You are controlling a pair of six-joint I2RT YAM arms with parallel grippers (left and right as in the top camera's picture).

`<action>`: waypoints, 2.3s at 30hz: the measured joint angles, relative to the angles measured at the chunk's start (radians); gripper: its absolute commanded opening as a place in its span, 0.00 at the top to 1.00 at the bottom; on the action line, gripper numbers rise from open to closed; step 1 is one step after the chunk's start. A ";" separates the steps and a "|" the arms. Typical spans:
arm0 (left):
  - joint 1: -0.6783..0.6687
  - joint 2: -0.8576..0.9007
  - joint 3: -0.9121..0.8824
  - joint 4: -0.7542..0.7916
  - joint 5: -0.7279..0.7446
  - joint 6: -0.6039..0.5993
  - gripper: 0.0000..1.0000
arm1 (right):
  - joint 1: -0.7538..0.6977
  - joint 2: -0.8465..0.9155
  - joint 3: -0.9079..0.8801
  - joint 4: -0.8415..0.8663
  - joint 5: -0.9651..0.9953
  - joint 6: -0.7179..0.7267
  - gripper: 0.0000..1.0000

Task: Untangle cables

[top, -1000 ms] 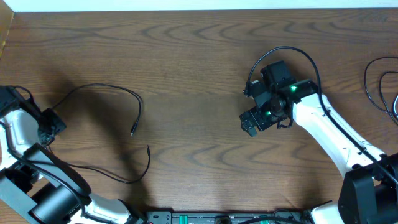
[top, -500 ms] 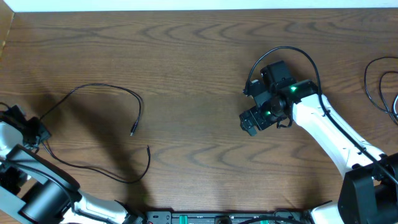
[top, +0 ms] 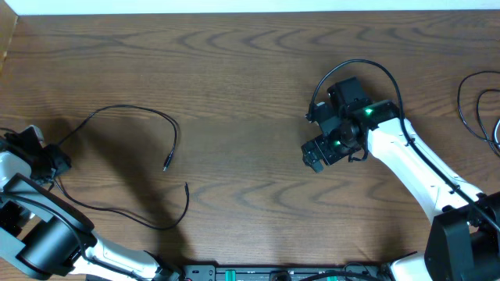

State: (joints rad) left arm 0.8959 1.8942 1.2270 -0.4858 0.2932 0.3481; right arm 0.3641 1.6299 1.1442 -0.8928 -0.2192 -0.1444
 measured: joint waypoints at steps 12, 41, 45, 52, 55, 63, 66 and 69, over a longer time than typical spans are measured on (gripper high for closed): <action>-0.007 0.000 0.000 0.032 0.146 -0.034 0.62 | 0.000 0.000 0.000 0.017 0.000 0.000 0.01; -0.021 0.034 0.000 0.114 -0.090 0.150 0.64 | 0.000 0.000 -0.001 0.020 0.000 0.000 0.01; -0.021 0.091 0.000 0.106 -0.090 0.146 0.74 | 0.000 0.000 -0.001 0.019 0.000 0.000 0.01; -0.021 0.098 0.005 0.105 -0.014 0.148 0.92 | 0.000 0.000 -0.001 0.021 0.000 0.000 0.01; -0.029 0.098 0.005 0.101 0.084 0.148 0.93 | 0.000 0.000 -0.001 0.023 0.000 0.000 0.01; -0.186 0.030 0.005 0.101 0.417 0.146 0.93 | 0.000 0.000 -0.002 0.045 0.037 0.000 0.01; -0.291 -0.045 0.005 0.101 0.487 0.146 0.93 | -0.003 0.000 -0.002 0.067 0.083 0.001 0.01; -0.401 -0.119 0.006 0.101 0.524 0.140 0.93 | -0.017 0.000 -0.002 0.094 0.131 0.002 0.01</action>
State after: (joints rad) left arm 0.4950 1.7748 1.2331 -0.3843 0.8169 0.4877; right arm 0.3470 1.6299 1.1423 -0.7990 -0.0879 -0.1429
